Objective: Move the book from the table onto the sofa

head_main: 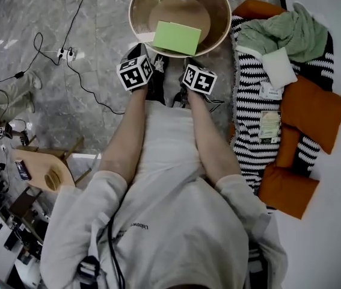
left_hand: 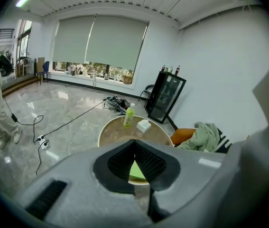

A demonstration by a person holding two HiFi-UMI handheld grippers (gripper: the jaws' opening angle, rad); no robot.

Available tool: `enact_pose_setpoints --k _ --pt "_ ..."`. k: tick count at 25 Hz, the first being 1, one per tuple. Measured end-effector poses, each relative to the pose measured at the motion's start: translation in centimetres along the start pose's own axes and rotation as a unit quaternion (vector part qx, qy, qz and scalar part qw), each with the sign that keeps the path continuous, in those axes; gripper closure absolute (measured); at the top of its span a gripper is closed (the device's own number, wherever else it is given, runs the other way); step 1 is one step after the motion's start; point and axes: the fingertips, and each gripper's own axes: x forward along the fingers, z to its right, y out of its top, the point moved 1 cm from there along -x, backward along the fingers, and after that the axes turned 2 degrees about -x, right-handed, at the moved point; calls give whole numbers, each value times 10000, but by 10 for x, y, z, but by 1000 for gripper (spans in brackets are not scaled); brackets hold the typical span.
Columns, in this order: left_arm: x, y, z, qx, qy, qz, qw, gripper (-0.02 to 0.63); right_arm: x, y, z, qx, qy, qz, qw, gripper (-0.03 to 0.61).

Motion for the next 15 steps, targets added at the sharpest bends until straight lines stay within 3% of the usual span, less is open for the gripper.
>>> enact_pose_setpoints --k 3,6,15 --pt "19 5 -1 19 -91 -243 9997 604 10 -5 4 188 -106 -169 9996 572" --pt "46 17 4 116 -221 -420 9988 604 24 14 16 682 -252 -42 9973 572" --pt "120 31 25 484 -834 -1089 9894 604 50 35 48 1797 -854 134 9799 572"
